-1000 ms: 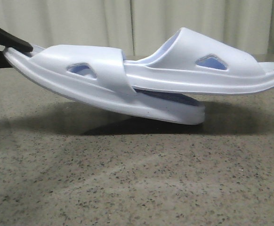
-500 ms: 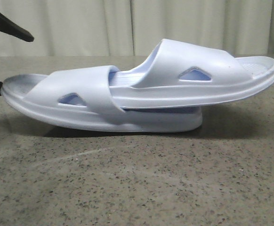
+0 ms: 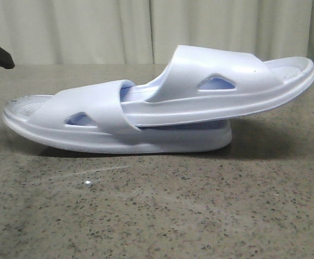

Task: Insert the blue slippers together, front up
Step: 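Stack one slipper onto the other and lower the pair onto the table, then open both grippers to release the stacked slippers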

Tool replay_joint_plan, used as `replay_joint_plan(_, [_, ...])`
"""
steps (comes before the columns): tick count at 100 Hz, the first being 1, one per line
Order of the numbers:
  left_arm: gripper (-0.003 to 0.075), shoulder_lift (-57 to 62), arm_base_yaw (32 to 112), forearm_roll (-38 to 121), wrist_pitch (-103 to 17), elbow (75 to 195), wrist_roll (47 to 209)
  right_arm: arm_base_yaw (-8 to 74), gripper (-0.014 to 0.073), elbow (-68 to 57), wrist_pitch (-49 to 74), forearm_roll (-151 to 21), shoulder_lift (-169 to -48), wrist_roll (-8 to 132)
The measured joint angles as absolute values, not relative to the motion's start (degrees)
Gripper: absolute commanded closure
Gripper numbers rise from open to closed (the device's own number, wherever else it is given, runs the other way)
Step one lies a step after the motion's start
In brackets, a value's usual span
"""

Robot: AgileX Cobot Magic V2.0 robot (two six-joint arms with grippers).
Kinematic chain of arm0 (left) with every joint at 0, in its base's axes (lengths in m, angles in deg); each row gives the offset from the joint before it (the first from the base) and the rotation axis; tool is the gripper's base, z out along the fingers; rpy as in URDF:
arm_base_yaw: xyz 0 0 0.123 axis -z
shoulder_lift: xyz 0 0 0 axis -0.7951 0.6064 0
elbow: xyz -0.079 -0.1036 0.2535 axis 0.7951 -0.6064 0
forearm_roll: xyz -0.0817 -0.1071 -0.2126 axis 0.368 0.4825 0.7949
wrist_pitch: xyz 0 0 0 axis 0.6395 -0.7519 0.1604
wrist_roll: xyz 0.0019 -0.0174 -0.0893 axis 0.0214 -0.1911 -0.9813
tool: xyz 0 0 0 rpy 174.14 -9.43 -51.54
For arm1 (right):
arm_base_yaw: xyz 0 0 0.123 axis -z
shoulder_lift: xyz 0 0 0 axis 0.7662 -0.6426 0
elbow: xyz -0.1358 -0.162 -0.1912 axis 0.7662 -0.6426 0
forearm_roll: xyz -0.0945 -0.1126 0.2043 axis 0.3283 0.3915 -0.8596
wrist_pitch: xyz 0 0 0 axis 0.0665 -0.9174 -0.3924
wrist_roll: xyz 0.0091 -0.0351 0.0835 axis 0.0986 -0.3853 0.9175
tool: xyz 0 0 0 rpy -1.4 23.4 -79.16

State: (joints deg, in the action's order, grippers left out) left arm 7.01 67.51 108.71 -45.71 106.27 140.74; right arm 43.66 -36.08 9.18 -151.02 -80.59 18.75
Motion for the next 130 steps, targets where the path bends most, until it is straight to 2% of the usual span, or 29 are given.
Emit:
replay_joint_plan(24, [0.0235, -3.5, 67.5, 108.9, -41.3, 106.3, 150.6, 43.7, 0.0168, -36.1, 15.5, -137.4, -80.6, 18.1])
replay_joint_plan(47, [0.0237, -17.7, 67.5, 108.8, -40.9, 106.3, 162.1, 43.7, 0.0169, -36.1, 16.5, -124.8, -80.6, 17.8])
replay_joint_plan(76, [0.0237, -31.6, 67.5, 99.1, -40.7, 104.7, 164.8, 43.7, 0.0169, -36.1, 15.0, -116.8, -75.6, 17.4])
replay_joint_plan(102, [0.0237, -38.3, 67.5, 96.2, -36.4, 96.4, 164.8, 43.7, 0.0169, -41.6, 14.9, -115.6, -66.8, 17.2])
replay_joint_plan(130, [0.0237, -39.3, 67.5, 96.2, -33.8, 89.2, 164.8, 43.7, 0.0169, -50.7, 16.4, -115.5, -59.5, 17.1])
